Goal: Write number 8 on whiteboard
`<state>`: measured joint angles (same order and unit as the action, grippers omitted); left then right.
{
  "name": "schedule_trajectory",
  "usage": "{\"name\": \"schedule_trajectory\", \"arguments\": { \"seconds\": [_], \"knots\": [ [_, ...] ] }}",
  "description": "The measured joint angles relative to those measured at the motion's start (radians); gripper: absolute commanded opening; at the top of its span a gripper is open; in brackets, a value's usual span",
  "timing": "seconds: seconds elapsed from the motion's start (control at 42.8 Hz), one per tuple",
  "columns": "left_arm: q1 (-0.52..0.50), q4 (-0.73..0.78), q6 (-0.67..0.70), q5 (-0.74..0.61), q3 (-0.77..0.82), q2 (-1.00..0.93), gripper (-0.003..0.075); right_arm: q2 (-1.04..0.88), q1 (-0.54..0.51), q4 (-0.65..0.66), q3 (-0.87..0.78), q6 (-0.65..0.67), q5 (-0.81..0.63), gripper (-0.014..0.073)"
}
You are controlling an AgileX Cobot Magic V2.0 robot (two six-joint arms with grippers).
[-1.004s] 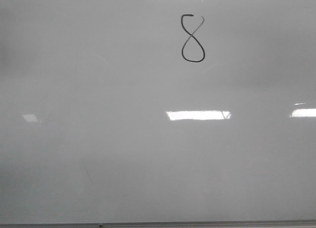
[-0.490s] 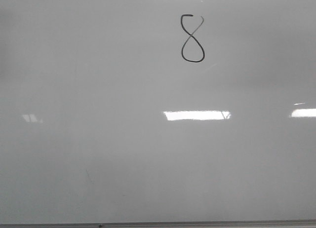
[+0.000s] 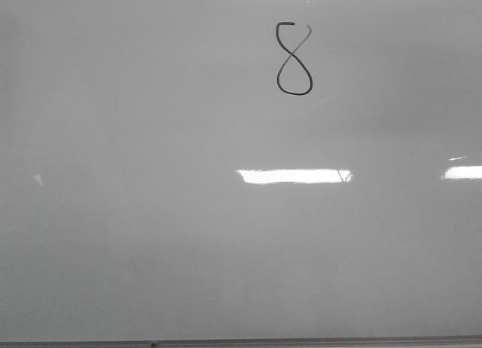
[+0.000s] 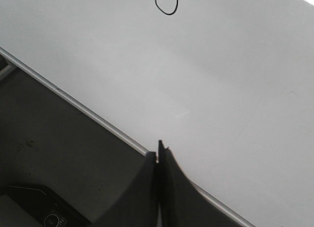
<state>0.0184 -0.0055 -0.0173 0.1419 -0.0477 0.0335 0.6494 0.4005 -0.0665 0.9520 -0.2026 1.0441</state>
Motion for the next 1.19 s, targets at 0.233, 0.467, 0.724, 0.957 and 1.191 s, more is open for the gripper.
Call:
{"name": "schedule_trajectory", "arguments": {
  "seconds": [0.233, 0.467, 0.724, 0.957, 1.191],
  "knots": [
    [-0.027, -0.055, 0.0, -0.077, 0.055, -0.04, -0.0021, 0.0, 0.0, 0.0, 0.0, 0.0, 0.0, -0.0069],
    [-0.027, -0.043, 0.0, -0.105, 0.055, -0.04, -0.0021, 0.0, 0.0, 0.0, 0.0, 0.0, 0.0, -0.0069],
    [-0.027, -0.032, 0.0, -0.105, 0.055, -0.04, -0.0021, 0.0, 0.0, 0.0, 0.0, 0.0, 0.0, -0.0069],
    [-0.027, -0.03, 0.0, -0.105, 0.055, -0.04, -0.002, 0.0, 0.0, 0.0, 0.0, 0.0, 0.0, -0.0069],
    [-0.027, -0.03, -0.002, -0.105, 0.055, -0.04, -0.0021, 0.0, 0.0, 0.0, 0.0, 0.0, 0.0, -0.0069]
  ]
}}
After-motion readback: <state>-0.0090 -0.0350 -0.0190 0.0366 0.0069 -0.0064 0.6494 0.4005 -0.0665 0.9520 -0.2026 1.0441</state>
